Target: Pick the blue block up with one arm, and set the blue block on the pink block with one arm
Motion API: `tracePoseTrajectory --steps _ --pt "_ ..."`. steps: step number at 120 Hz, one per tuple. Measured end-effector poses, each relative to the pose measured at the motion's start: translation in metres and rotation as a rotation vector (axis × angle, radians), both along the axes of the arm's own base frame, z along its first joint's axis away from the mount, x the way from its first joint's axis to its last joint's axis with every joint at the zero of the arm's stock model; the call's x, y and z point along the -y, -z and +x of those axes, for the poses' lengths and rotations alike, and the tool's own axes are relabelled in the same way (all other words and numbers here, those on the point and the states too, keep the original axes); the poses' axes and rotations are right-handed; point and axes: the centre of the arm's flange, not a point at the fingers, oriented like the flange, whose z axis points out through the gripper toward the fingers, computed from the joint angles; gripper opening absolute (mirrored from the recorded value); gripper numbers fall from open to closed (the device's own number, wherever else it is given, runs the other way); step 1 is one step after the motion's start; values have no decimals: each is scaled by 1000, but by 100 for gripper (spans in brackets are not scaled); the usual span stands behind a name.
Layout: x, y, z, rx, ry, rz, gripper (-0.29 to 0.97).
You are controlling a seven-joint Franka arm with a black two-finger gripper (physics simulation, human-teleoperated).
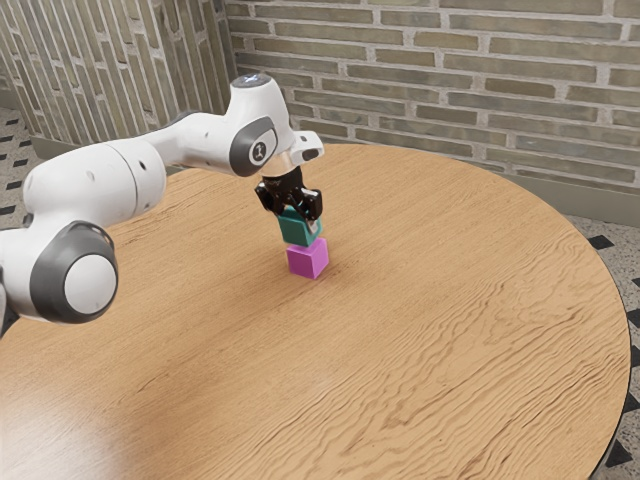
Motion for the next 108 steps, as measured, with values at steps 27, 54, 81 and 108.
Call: tracePoseTrajectory --steps 27,54,81,108 --pt "1 0 0 -3 -13 -3 37" --pt "3 2 -1 -1 -31 -19 54" --pt "2 -141 -32 99 -50 38 63" --pt "57 -329 -252 53 12 106 66"
